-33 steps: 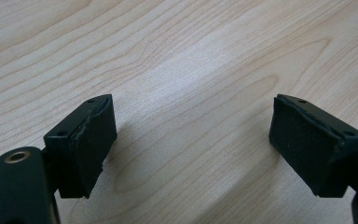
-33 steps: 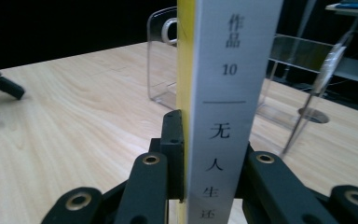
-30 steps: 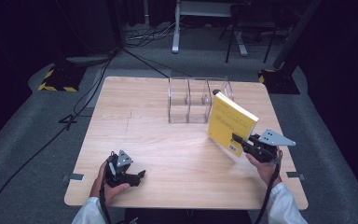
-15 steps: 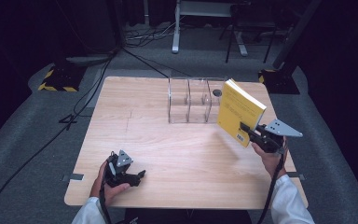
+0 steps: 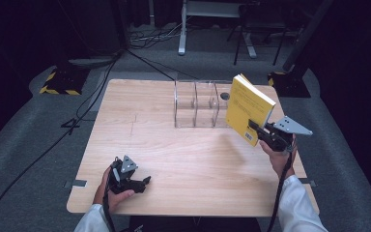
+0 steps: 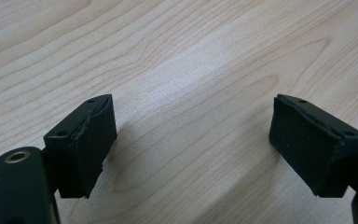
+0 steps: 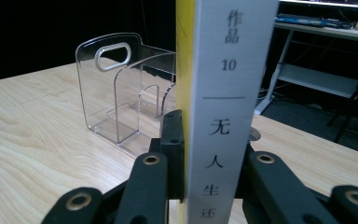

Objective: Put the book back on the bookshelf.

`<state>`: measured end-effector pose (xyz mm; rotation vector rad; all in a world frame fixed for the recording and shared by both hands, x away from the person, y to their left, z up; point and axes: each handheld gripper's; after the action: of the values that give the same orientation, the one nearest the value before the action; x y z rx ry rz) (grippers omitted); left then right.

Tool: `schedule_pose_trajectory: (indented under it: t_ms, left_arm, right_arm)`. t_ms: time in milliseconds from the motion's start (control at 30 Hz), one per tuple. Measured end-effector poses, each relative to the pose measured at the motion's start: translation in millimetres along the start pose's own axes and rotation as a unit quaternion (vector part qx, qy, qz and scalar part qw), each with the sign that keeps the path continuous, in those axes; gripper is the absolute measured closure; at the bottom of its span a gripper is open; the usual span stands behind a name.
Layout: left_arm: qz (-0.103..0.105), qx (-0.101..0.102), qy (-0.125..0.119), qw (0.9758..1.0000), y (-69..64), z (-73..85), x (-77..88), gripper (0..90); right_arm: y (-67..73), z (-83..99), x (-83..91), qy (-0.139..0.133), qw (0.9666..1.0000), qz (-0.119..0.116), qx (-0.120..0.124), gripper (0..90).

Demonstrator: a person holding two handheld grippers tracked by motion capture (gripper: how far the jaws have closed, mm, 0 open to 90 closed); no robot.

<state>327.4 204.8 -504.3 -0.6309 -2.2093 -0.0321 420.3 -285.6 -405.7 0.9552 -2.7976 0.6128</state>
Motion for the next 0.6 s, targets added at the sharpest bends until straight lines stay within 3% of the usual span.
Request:
schedule_pose_trajectory:
  t_ms: [600]
  left_arm:
    - [0.000,0.001,0.000,1.0000,-0.1,0.0,0.0,15.5]
  right_arm:
    - [-6.1,-20.7,-28.6,0.007,0.9997,0.022,-0.004,76.8]
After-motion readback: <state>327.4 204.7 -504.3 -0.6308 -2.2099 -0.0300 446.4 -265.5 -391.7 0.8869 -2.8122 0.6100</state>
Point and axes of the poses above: each handheld gripper's, and its own axes: x roughly backward along the jaws, z roughly out of its underside, y roughly to its left, and after that the axes turned 15 degrees about x, right-handed
